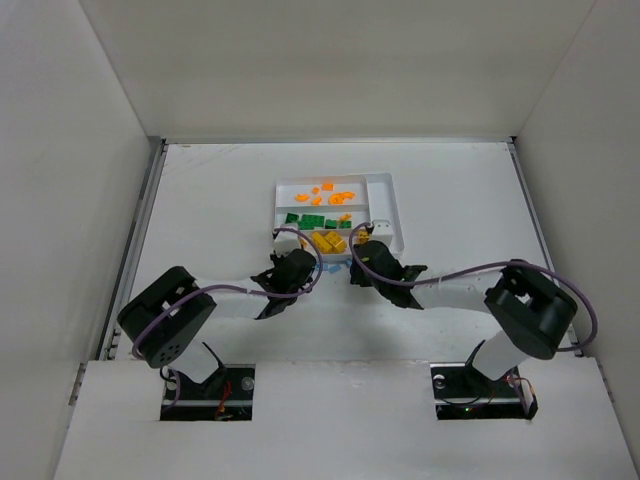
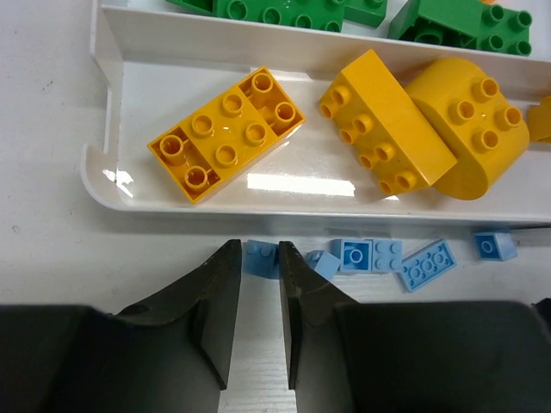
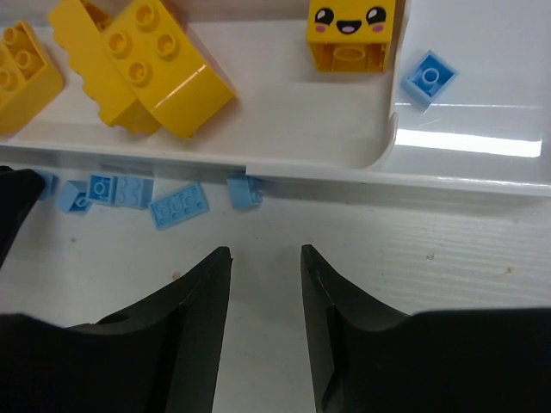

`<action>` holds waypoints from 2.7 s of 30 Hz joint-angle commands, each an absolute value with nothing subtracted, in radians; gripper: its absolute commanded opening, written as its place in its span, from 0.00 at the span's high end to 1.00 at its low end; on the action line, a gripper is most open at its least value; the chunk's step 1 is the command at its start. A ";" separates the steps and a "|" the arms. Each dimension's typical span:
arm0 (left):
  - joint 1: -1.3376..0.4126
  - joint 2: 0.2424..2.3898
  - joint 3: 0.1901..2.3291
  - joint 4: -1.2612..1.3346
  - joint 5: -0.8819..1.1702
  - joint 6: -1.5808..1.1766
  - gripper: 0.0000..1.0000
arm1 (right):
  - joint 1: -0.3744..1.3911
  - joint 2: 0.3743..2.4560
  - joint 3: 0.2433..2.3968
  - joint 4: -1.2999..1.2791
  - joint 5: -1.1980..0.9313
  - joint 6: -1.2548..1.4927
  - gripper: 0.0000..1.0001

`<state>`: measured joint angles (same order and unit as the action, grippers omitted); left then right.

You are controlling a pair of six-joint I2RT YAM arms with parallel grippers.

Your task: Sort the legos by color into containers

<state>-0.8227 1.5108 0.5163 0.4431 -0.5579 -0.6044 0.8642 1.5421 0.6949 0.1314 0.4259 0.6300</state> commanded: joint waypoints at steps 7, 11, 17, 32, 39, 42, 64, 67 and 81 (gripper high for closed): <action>-0.832 1.488 0.532 0.425 -0.574 -0.595 0.92 | 0.869 1.655 0.770 0.245 0.411 0.638 0.56; -0.838 1.456 0.526 0.425 -0.586 -0.591 0.93 | 0.864 1.689 0.781 0.268 0.419 0.640 0.56; -0.840 1.436 0.517 0.420 -0.587 -0.594 0.93 | 0.860 1.735 0.801 0.285 0.454 0.637 0.60; -0.880 1.215 0.502 0.304 -0.604 -0.624 0.93 | 0.892 1.592 0.741 0.264 0.469 0.649 0.81; -0.923 1.181 0.581 0.278 -0.584 -0.629 0.93 | 0.875 1.445 0.719 0.198 0.466 0.632 0.81; -0.952 1.193 0.632 0.278 -0.575 -0.618 0.93 | 0.817 1.401 0.718 0.172 0.466 0.614 0.81; -0.998 1.590 1.008 0.409 -0.499 -0.574 0.93 | 0.598 1.249 0.661 0.104 0.488 0.630 0.61; -0.987 1.693 1.074 0.446 -0.474 -0.569 0.93 | 0.564 1.148 0.611 0.071 0.486 0.632 0.64; -0.959 1.898 1.284 0.437 -0.419 -0.538 0.70 | 0.536 1.051 0.502 0.037 0.479 0.652 0.67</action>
